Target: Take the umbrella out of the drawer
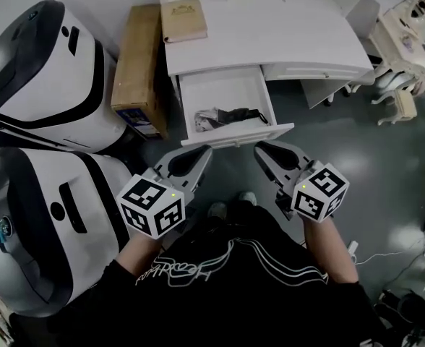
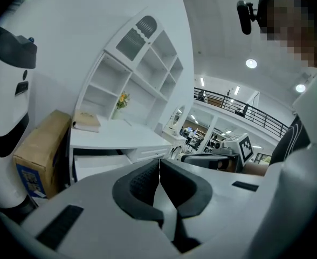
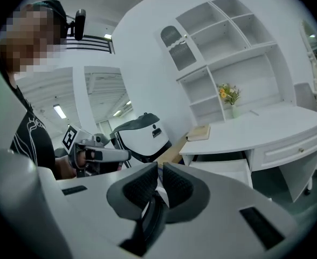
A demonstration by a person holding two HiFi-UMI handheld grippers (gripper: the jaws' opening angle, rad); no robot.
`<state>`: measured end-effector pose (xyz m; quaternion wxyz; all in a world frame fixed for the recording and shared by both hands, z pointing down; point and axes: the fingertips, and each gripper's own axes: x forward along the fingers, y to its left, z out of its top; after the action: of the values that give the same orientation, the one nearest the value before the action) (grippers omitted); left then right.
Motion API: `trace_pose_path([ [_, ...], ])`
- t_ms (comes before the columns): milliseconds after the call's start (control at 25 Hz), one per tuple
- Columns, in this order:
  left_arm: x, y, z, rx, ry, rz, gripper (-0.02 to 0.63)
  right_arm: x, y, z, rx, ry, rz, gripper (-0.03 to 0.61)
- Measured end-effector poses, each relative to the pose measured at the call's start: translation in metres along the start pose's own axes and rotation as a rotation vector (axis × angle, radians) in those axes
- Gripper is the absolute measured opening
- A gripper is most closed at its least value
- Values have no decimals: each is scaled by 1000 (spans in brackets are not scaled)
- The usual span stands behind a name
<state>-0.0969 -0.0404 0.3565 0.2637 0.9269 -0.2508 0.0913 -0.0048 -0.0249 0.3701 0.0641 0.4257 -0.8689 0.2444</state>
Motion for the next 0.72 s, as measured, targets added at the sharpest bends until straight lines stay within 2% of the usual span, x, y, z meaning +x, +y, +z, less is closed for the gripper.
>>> trace_pose_path([
  [200,14,27,5,-32,-15,56,23,29,-31,18,-38,24,22,57],
  [400,46,51,20,-60,-23,113,23,60,-66,31,-82,76,97,57],
  [600,83,72,26,-101,1,179,23,92,-110,17,-127,215,185,61],
  [720,106,89,29,-140,4,226,23,110,-140,8,-108,289,242,113],
])
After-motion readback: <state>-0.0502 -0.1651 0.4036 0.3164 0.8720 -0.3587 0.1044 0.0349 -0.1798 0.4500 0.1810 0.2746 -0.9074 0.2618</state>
